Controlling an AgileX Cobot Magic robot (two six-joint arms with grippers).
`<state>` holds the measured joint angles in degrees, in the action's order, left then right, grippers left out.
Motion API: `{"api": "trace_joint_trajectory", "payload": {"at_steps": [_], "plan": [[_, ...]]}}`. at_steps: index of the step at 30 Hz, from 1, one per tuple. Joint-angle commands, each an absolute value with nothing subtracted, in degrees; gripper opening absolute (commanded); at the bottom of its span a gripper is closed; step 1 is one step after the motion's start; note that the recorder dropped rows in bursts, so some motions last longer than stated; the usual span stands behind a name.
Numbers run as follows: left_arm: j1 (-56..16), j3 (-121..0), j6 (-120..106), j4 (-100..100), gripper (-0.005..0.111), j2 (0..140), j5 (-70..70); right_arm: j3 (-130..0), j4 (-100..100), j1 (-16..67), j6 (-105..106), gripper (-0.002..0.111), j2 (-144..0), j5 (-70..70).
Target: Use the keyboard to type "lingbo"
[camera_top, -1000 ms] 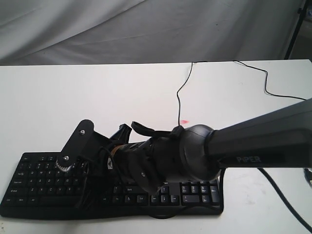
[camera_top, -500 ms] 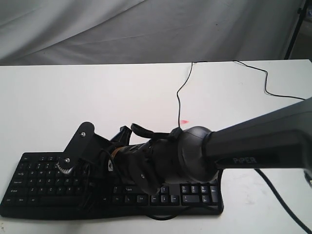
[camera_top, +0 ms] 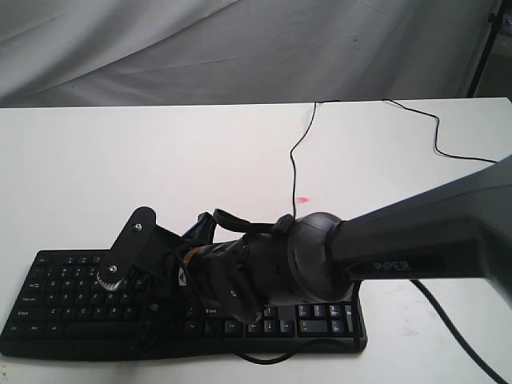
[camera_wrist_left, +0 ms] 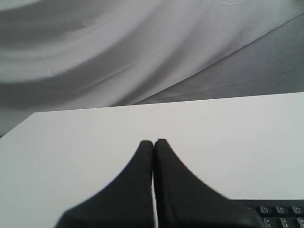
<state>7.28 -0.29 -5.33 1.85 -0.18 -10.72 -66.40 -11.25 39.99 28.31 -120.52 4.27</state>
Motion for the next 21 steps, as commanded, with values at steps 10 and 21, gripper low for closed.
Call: {"api": "trace_joint_trajectory", "payload": {"at_steps": [10, 21], "plan": [[7.07, 0.0, -5.18, 1.82, 0.001, 0.0, -10.48, -66.77, -10.49, 39.33, 28.61, 0.0, -120.35, 2.96], [7.07, 0.0, -5.18, 1.82, 0.001, 0.0, -10.48, -66.77, -10.49, 39.33, 28.61, 0.0, -120.35, 2.43]]}}
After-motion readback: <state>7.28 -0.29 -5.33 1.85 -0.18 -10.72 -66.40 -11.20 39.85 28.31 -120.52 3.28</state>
